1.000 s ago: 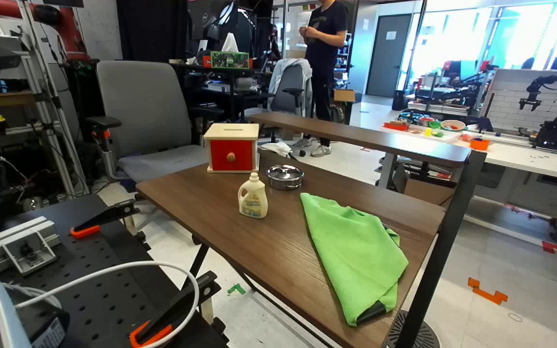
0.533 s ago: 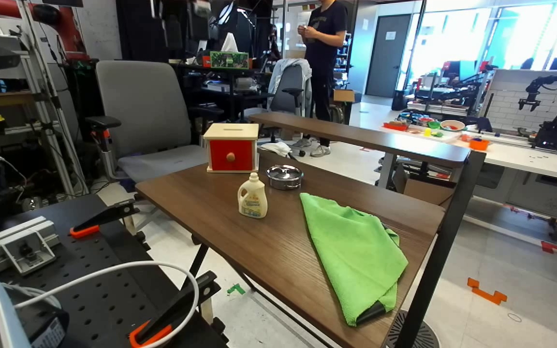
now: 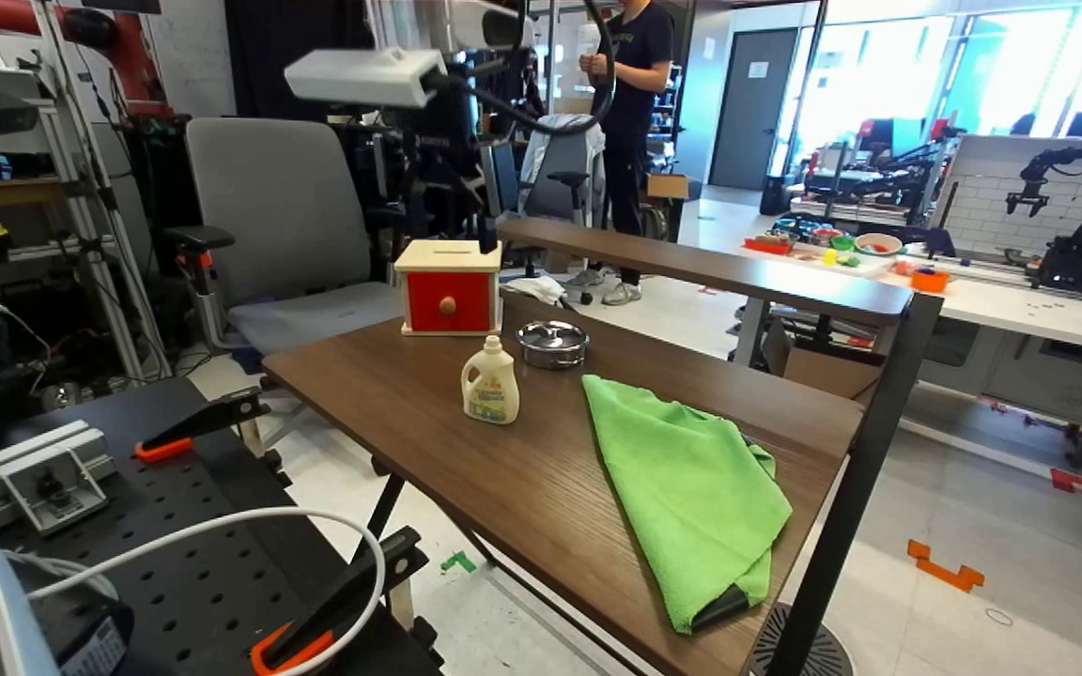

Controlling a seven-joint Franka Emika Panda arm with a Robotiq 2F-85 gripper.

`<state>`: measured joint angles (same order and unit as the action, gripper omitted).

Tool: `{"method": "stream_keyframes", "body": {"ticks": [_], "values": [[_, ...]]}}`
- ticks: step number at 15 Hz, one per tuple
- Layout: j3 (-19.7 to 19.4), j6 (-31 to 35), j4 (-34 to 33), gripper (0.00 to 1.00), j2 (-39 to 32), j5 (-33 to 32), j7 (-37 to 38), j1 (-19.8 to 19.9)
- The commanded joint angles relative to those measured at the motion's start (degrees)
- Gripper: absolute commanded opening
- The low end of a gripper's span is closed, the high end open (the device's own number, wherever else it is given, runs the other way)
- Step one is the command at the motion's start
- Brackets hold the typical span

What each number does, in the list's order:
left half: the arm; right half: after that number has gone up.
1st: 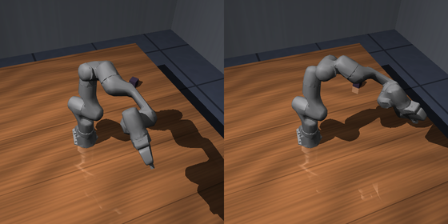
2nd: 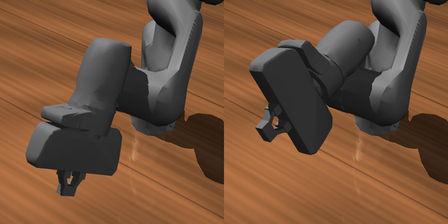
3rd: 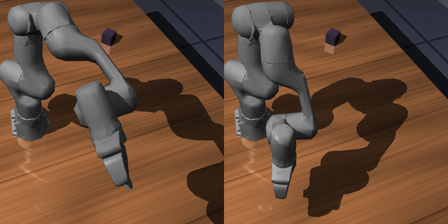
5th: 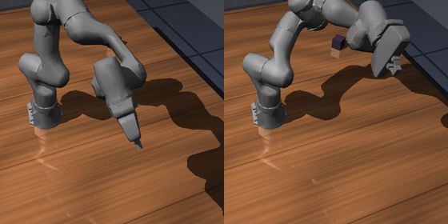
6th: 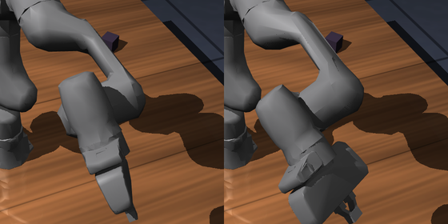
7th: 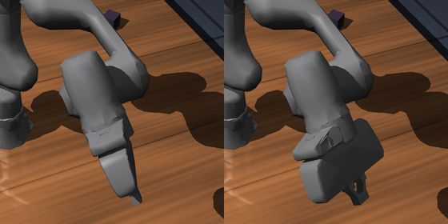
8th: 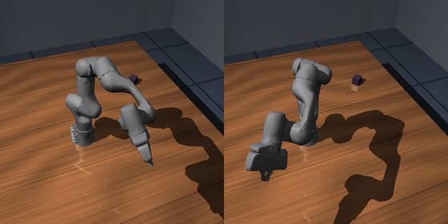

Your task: Open the drawer and remove the plush toy and put it on the table

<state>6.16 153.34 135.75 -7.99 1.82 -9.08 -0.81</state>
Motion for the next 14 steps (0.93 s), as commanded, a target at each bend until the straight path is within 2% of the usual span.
{"method": "stream_keyframes", "body": {"ticks": [1, 2, 3, 5, 10, 11, 12, 13, 14], "values": [[2.72, 6.15, -4.05, 1.0, -8.62, 1.85, -10.24, -0.5], [3.3, 6.05, -5.53, 1.0, -10.62, 0.34, -11.26, -0.45], [2.53, 4.64, -2.29, 1.0, -6.81, 0.66, -7.37, -0.23], [3.03, 4.92, -2.97, 1.0, -8.66, 0.61, -7.58, -0.18], [2.83, 4.91, -2.89, 1.0, -8.08, 0.63, -7.59, -0.07], [1.53, 7.35, -1.98, 1.0, -8.04, -1.75, -6.29, -1.06], [-1.79, 10.56, -1.39, 1.0, -8.59, -7.1, -1.23, -3.81], [-2.68, 12.14, -1.6, 1.0, -9.12, -9.22, 0.17, -4.46], [-1.06, 11.88, -2.22, 1.0, -9.63, -7.63, -1.23, -3.13]]}}
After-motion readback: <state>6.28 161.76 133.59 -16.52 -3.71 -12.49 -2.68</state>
